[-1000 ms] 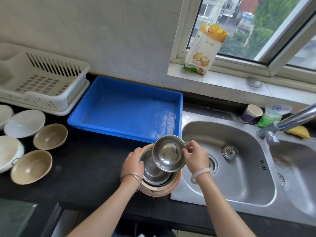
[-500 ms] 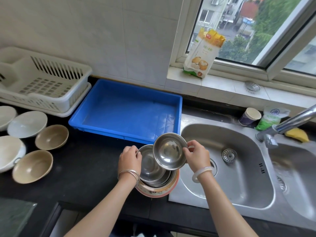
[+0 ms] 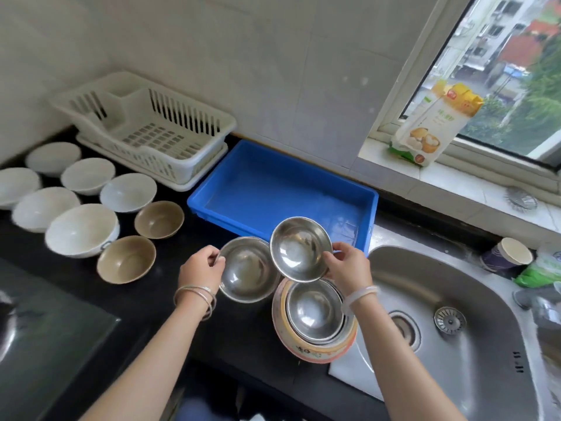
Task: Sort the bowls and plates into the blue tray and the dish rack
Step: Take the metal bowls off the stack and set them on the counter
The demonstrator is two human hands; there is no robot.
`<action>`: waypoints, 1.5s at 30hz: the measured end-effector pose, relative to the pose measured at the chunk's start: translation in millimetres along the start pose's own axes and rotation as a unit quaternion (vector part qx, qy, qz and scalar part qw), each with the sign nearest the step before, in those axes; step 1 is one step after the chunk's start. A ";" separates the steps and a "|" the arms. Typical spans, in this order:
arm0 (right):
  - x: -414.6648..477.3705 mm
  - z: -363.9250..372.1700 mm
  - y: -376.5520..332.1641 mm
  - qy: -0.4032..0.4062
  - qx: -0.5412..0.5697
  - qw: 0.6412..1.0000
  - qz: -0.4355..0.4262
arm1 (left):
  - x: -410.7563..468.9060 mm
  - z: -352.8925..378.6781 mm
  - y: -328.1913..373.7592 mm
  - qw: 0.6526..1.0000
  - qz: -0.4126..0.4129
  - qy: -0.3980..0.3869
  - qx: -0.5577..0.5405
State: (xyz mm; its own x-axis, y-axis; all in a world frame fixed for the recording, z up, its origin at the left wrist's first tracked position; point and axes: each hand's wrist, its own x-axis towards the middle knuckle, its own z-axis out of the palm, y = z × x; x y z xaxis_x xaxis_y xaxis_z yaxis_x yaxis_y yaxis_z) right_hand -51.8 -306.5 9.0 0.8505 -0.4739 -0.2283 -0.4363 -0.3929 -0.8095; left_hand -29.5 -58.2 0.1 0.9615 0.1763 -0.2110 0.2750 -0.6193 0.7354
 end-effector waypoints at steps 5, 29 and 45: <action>10.4 70.3 -17.6 -0.096 0.032 0.994 0.030 | 4.3 -32.8 -52.6 0.995 -0.090 0.038 -0.019; 27.7 233.8 -36.7 -0.167 0.066 0.963 0.200 | 35.0 -56.5 -143.3 0.963 -0.250 0.014 -0.100; 25.0 239.7 -37.9 -0.203 0.131 0.946 0.218 | 34.8 -57.1 -141.8 0.953 -0.274 0.052 -0.122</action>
State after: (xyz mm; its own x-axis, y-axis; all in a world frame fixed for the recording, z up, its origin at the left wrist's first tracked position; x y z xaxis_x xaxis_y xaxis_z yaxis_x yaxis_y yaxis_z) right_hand 56.5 -114.5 -95.8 0.6720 -0.1840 -0.7173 -0.7293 0.0038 -0.6842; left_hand -35.0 79.4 -74.7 0.6654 0.5043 -0.5504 0.7152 -0.2193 0.6636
